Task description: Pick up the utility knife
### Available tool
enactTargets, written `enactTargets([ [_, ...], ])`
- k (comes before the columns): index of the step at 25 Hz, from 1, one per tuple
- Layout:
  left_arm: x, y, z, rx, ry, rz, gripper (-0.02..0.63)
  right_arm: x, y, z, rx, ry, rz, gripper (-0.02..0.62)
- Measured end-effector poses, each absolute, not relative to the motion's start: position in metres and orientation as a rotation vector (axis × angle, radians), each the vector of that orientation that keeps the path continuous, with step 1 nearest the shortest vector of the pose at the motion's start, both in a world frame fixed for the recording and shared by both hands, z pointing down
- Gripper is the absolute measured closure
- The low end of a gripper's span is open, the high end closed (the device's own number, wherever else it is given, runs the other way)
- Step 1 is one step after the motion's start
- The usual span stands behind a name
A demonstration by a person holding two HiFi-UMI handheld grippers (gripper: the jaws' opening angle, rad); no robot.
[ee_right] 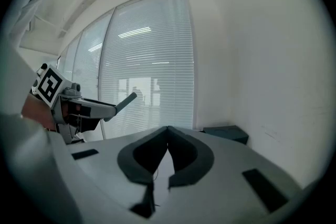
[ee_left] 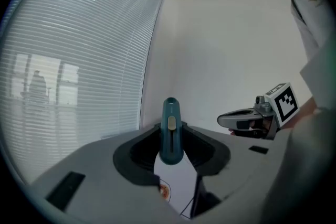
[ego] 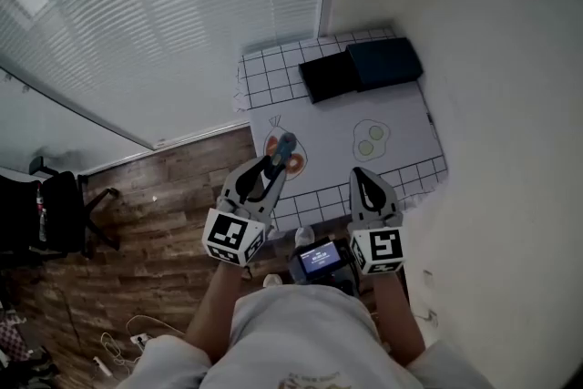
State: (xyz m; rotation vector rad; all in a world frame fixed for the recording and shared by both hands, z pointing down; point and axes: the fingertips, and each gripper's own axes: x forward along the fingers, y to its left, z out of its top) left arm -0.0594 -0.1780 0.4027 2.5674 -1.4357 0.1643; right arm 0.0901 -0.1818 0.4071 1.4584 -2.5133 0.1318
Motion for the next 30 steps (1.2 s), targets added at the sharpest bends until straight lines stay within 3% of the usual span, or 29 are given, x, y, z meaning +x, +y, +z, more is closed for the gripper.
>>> enactTargets([
  [30, -0.052, -0.174, 0.327, 2.682, -1.521, 0.004, 0.464, 0.096, -0.183, 0.34, 1.521, -2.6, 0.032, 0.589],
])
